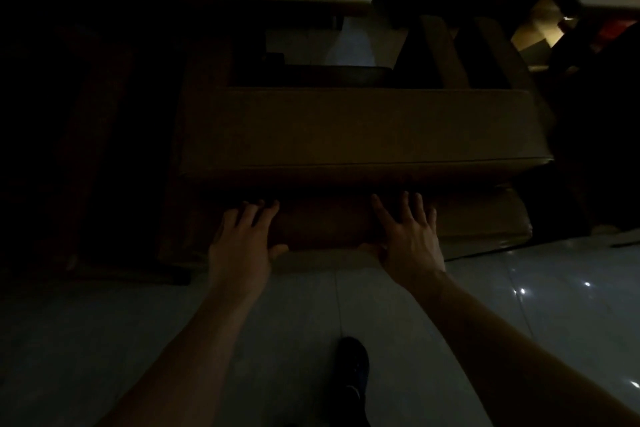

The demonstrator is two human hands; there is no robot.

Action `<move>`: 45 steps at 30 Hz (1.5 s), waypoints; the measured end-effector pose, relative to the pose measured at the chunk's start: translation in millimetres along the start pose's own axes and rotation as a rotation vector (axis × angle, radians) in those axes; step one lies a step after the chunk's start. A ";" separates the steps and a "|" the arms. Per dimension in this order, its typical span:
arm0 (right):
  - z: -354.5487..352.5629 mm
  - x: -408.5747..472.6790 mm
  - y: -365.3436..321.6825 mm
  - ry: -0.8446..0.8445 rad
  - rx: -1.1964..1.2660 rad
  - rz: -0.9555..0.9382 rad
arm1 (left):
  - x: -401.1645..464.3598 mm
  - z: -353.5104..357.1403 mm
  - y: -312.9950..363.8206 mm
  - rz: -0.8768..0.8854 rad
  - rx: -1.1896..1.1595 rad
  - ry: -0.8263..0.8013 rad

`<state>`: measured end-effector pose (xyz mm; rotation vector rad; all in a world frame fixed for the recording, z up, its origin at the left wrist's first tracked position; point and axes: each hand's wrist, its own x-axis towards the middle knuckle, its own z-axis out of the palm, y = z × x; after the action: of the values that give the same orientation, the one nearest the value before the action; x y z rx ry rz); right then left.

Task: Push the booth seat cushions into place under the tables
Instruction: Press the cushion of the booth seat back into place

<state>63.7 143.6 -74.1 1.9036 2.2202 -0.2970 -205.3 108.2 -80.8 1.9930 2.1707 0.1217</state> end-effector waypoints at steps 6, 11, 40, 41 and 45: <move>12.9 -19.4 11.6 -0.027 -0.012 0.024 | -15.2 7.3 6.4 0.026 0.032 -0.026; 14.8 -15.9 -0.9 -0.056 -0.042 0.027 | -21.7 5.9 -7.4 0.030 -0.014 -0.025; 26.9 -45.0 -30.6 -0.073 0.007 -0.017 | -59.1 -2.4 -36.6 0.017 0.034 0.042; 30.4 -49.4 -33.6 -0.080 0.020 -0.020 | -65.0 -3.0 -41.0 0.024 0.044 0.042; 39.9 -57.5 -38.9 -0.106 0.056 -0.022 | -76.8 -8.8 -51.3 0.023 0.055 0.000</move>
<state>34.7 72.1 -95.4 1.8461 2.1867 -0.4578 -251.2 27.8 -75.3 2.0475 2.1744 0.0655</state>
